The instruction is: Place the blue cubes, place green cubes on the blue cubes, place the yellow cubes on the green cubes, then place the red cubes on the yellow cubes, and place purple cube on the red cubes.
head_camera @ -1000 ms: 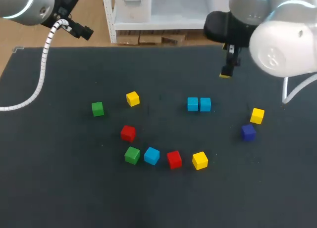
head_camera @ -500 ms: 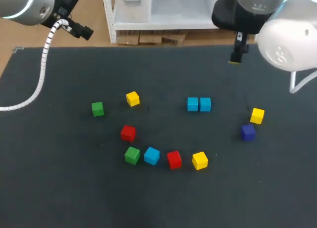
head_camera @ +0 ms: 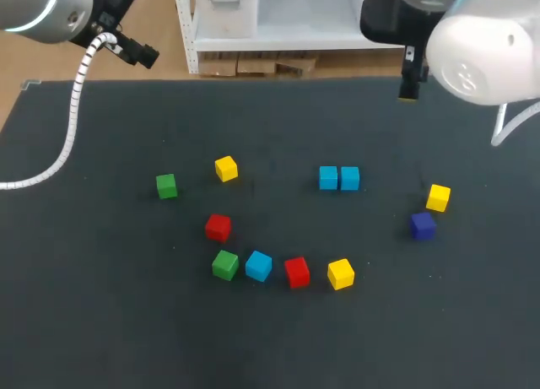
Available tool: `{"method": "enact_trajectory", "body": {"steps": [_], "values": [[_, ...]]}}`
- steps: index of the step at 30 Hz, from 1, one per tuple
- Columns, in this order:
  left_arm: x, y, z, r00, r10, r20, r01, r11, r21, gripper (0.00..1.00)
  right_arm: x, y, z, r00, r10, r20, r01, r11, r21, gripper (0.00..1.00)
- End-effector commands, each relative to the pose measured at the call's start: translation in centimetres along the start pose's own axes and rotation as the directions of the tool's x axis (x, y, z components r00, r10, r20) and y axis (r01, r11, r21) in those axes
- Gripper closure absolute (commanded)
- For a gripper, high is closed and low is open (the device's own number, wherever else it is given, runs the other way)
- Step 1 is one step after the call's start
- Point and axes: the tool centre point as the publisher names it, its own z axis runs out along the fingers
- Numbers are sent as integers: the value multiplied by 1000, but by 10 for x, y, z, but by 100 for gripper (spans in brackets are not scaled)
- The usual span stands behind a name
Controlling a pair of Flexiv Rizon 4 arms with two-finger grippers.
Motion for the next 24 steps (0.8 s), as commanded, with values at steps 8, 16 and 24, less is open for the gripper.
{"method": "enact_trajectory", "body": {"steps": [8, 16, 24], "values": [[1, 1, 0, 1000, 2, 2, -2, 1000, 4, 0, 1, 1, 0, 1000, 1, 2, -1, 1000, 4, 0], [1, 1, 0, 1000, 2, 2, -2, 1000, 4, 0, 12, -9, 0, 970, 193, 144, -205, 976, 73, 0], [1, 1, 0, 1000, 2, 2, -2, 1000, 4, 0, 21, -19, -7, 929, 281, 240, -305, 950, 70, 0]]}}
